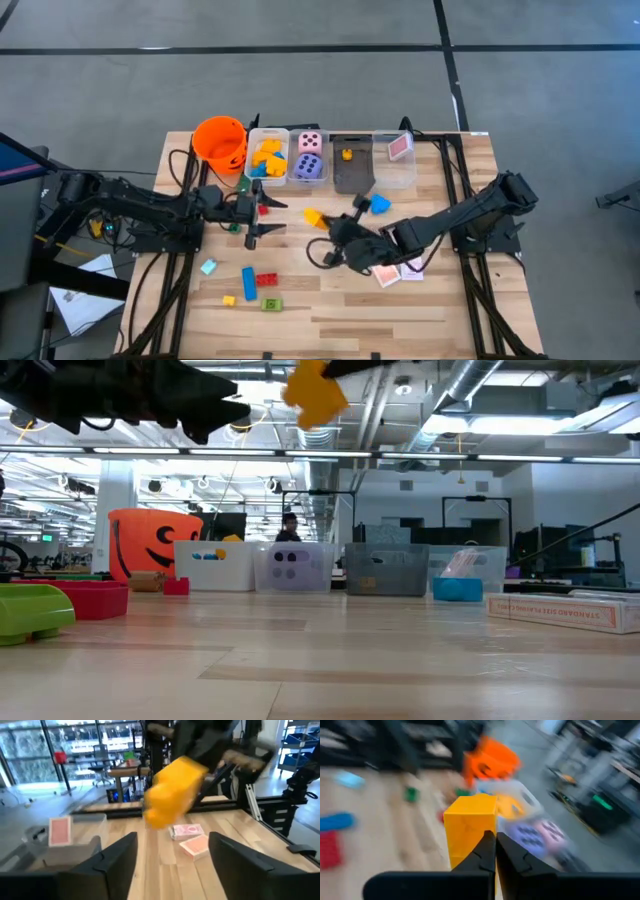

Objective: Pick & Place Toys
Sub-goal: Put the yellow stud game piece into the white bin

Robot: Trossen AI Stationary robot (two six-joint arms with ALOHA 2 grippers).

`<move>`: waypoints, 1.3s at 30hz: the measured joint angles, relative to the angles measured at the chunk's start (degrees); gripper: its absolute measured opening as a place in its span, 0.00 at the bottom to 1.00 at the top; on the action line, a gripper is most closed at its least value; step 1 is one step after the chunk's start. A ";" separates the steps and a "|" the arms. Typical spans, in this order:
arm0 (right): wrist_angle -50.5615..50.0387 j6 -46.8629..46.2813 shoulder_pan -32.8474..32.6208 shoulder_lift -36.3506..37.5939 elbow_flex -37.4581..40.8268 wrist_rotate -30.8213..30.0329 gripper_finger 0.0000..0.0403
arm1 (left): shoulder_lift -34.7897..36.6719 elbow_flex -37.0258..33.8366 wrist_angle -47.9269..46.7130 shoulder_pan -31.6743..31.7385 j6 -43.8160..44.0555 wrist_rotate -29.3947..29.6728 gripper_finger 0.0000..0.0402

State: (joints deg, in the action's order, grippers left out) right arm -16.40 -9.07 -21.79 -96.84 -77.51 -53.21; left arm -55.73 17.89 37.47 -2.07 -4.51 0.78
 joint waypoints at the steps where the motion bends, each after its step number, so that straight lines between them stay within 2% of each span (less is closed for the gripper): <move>1: 3.28 1.92 0.01 0.00 0.68 2.17 0.00 | -0.37 0.00 0.04 -0.16 0.37 0.00 0.62; 4: 12.44 6.21 0.15 -0.02 2.64 7.81 0.00 | -3.06 0.04 2.60 -0.36 0.67 0.00 0.69; 7: 18.74 9.49 0.22 -0.02 3.86 10.12 0.00 | -6.92 0.04 7.88 -0.37 0.50 0.00 0.75; 15: 19.26 9.48 0.69 0.09 3.86 12.38 0.00 | -14.34 -0.09 24.96 -0.39 0.37 -0.61 0.80; 18: 19.11 9.47 1.08 0.09 3.86 12.51 0.00 | -15.47 -0.09 26.42 -0.36 0.42 -0.61 0.79; 29: 18.61 9.08 1.61 0.16 3.88 13.32 0.00 | -18.52 2.35 26.53 -0.35 0.42 -7.85 0.78; 34: 18.32 9.10 1.78 0.15 3.88 13.00 0.00 | -20.20 3.62 26.60 -0.37 0.43 -9.70 0.71; 39: 18.38 9.07 2.21 -0.20 3.99 13.28 0.00 | -21.61 5.25 27.42 -0.33 0.59 -8.30 0.53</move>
State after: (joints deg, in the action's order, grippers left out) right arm 1.98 0.00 -19.58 -97.03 -73.52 -39.93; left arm -77.34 23.14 64.89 -2.40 -3.92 -7.53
